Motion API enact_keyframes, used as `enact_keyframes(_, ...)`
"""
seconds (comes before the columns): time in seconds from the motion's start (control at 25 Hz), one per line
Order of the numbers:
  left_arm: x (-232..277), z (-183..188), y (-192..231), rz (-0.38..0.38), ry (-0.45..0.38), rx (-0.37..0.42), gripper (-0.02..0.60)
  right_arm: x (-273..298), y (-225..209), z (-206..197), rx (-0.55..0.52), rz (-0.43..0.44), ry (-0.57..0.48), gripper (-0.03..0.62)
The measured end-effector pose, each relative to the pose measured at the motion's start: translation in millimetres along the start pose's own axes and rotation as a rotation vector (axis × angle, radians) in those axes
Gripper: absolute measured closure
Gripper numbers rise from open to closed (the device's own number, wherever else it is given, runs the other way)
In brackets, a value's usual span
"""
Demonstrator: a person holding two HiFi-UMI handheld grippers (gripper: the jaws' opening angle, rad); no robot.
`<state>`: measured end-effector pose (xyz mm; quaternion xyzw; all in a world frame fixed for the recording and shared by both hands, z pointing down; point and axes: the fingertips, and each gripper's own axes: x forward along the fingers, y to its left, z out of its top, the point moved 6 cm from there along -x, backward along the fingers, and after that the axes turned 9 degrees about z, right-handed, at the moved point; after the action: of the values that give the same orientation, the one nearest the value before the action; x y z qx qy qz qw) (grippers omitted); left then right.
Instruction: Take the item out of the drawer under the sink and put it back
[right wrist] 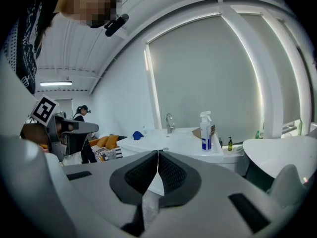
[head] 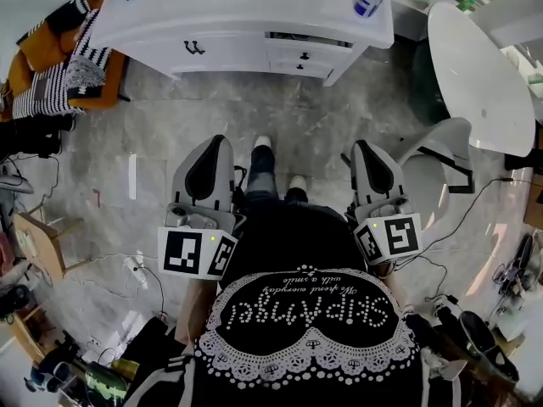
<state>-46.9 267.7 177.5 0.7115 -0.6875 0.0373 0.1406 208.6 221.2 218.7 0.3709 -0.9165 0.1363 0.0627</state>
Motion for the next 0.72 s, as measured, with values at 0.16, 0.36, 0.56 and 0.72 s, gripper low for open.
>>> enact_keyframes(0.16, 32, 13, 21, -0.041, 0.016, -0.003, 0.577, 35, -1, 13, 0.008, -0.033, -0.007, 0.576)
enact_keyframes(0.36, 62, 28, 39, -0.097, 0.025, -0.006, 0.577, 70, 4, 25, 0.011, -0.056, -0.009, 0.576)
enact_keyframes(0.56, 82, 33, 57, -0.121, 0.04, -0.018, 0.577, 96, 9, 30, 0.009, -0.061, 0.0, 0.576)
enact_keyframes(0.72, 91, 37, 75, -0.129, 0.038, -0.022, 0.577, 115, 14, 35, 0.005, -0.072, -0.008, 0.576)
